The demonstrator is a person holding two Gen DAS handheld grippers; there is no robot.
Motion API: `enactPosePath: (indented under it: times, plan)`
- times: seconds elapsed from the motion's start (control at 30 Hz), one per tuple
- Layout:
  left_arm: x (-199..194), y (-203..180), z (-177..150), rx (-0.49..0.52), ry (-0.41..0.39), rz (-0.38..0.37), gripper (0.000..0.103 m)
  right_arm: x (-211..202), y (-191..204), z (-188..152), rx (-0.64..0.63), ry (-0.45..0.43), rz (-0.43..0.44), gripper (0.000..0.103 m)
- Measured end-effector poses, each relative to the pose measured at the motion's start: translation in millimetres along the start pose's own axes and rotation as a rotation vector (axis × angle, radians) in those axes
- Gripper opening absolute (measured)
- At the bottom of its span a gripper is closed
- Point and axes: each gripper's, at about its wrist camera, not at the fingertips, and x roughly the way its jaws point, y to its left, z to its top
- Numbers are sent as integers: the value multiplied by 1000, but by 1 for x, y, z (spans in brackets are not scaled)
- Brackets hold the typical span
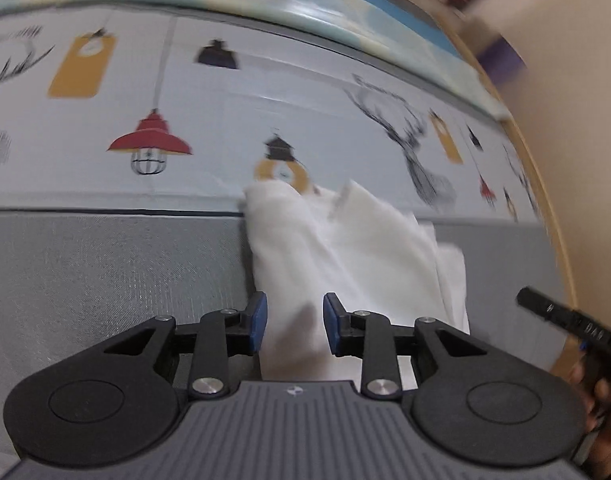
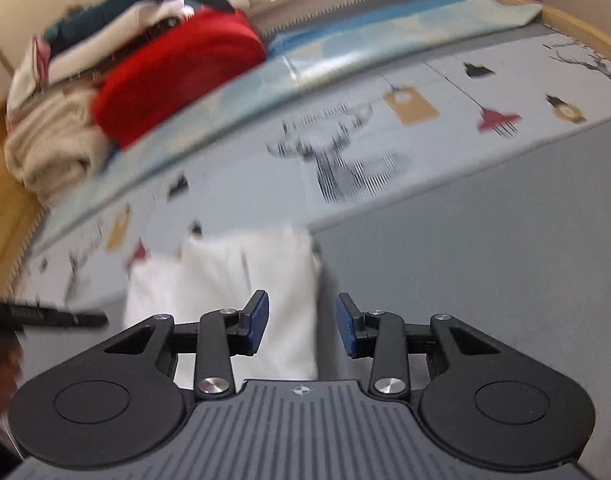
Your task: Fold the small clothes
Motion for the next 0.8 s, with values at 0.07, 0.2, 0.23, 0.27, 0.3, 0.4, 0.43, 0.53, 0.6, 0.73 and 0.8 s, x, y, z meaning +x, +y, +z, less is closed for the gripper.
enactPosePath:
  times: [0.07, 0.2, 0.23, 0.27, 0.3, 0.4, 0.43, 0.53, 0.6, 0.73, 0.8]
  plan:
    - [4, 3, 7, -48, -30, -17, 37, 26, 1, 11, 14, 22, 17, 41]
    - [23, 6, 20, -132, -28, -17, 39, 73, -9, 21, 62, 92, 33, 41]
    - [27, 8, 21, -143, -23, -21, 39, 80, -9, 20, 75, 101, 42, 41]
    - [31, 11, 21, -147, -14, -22, 39, 86, -9, 18, 88, 107, 54, 41]
    - [38, 13, 23, -148, -2, -14, 39, 91, -9, 16, 97, 113, 70, 41]
    - [47, 15, 29, -117, -17, 15, 2, 97, -2, 10, 82, 122, 97, 8]
    - [45, 15, 31, -105, -43, 26, 1, 94, 0, 10, 74, 87, 93, 7]
    - [48, 16, 36, -84, -82, 40, 1, 82, -16, 11, 215, -30, 85, 7]
    - [53, 11, 35, -40, -68, 64, 1, 94, -19, 6, 196, 1, 10, 7]
    - [45, 4, 36, -24, -106, 134, 8, 108, -16, 3, 137, 32, -97, 16]
    - [28, -7, 36, 31, -174, 166, 9, 97, -12, 8, 136, -18, -145, 24]
